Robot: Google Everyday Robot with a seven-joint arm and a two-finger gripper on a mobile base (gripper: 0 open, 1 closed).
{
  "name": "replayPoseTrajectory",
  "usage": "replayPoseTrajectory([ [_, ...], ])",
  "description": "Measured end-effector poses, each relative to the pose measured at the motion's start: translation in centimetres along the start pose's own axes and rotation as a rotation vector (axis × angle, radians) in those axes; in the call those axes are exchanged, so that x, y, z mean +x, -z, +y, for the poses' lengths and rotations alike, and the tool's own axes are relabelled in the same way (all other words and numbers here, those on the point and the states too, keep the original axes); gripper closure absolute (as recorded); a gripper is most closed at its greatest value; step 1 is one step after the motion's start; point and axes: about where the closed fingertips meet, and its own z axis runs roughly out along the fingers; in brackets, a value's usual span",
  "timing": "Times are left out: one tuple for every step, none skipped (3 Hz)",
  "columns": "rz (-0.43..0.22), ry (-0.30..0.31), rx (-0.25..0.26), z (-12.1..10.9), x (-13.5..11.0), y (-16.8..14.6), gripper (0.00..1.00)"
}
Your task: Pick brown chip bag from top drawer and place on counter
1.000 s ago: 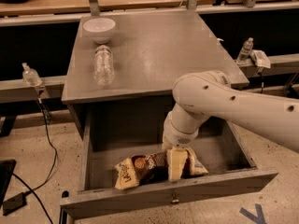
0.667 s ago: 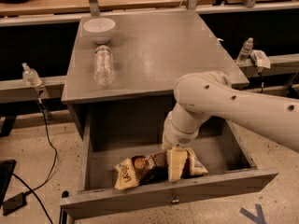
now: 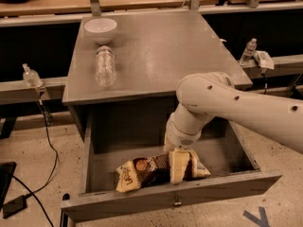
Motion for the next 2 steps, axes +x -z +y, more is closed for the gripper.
replayPoseTrajectory([
  [-0.083,-0.039,-0.042,-2.9,1.4,0.3,1.00],
  [-0.122,-0.063,-0.059,-5.6,2.2,0.0,1.00],
])
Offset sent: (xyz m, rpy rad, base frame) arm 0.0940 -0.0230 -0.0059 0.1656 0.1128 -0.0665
